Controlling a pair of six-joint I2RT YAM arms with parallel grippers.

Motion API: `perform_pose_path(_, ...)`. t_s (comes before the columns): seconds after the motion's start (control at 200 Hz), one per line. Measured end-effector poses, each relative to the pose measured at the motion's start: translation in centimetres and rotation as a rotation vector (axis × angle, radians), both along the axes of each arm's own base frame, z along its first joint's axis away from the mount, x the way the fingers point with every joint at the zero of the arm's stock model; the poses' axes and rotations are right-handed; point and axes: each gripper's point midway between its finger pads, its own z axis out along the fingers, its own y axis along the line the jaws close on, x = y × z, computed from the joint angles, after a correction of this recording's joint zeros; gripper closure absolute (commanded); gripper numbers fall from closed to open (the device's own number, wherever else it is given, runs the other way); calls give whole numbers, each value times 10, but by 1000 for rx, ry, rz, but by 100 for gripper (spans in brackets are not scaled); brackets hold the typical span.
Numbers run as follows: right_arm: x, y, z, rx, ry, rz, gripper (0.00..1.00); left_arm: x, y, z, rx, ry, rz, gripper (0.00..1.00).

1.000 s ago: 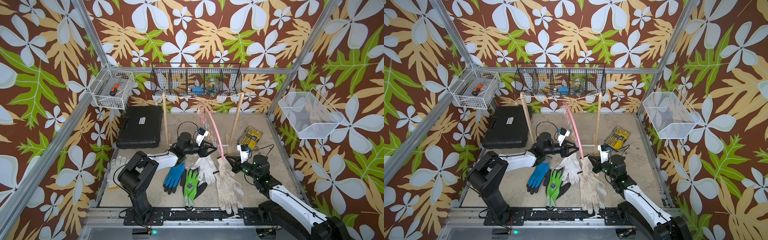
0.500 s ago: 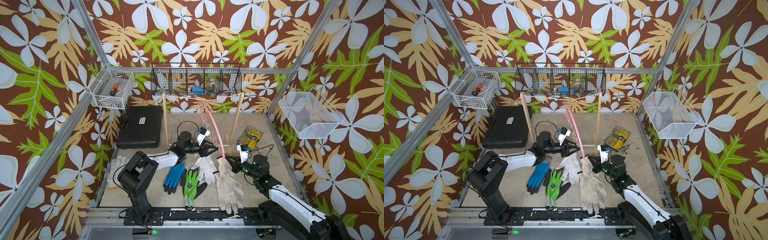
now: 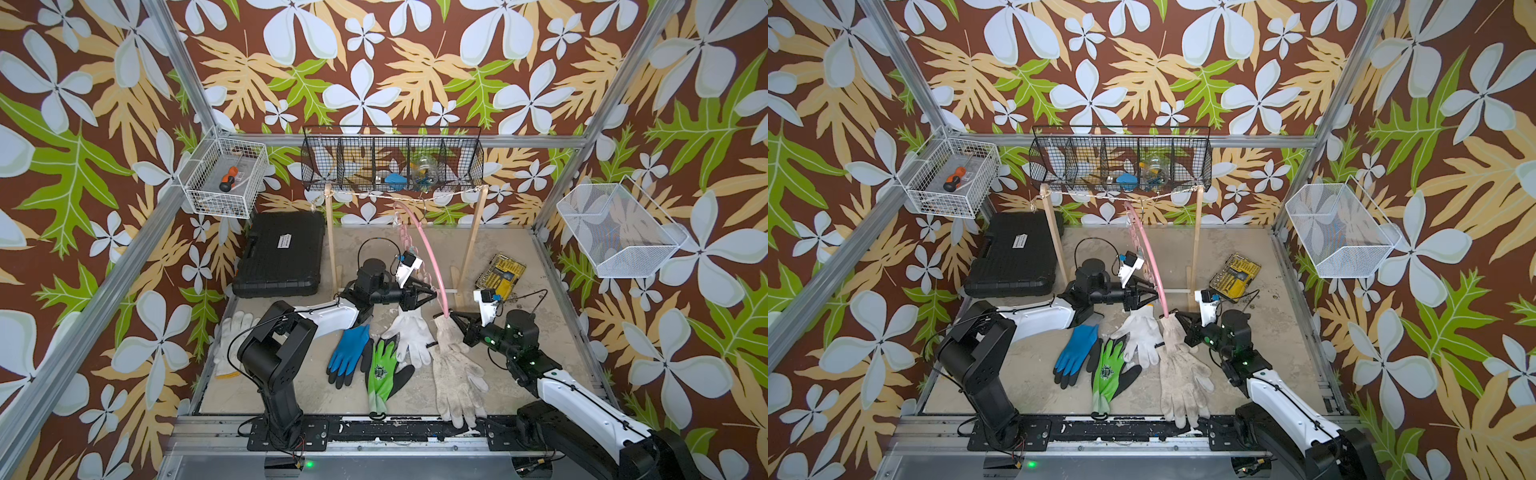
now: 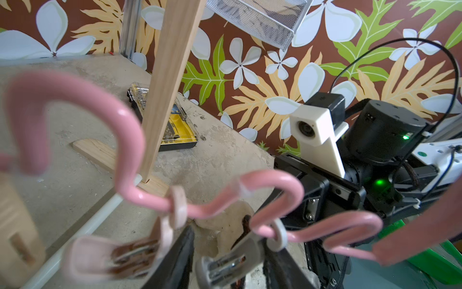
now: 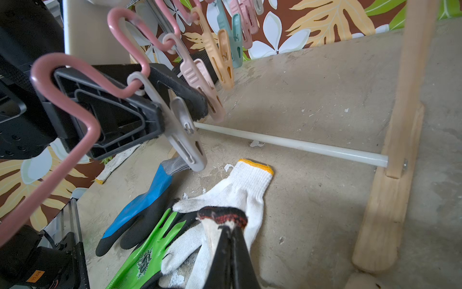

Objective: Clip the gloves onto a hanger to dry
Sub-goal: Open the clamp at the hanger.

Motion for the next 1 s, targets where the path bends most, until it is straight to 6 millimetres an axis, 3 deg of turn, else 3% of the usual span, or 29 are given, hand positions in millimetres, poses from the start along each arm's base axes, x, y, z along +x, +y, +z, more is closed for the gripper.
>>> perform_pose_path(0.245,0,0,0,-1,1,-1,100,-2,-3,-10,48,4,12,48)
perform_pose_path(0.996,0,-3,1,1,-6,-9,100,2,-1,-7,91,-40,67,55)
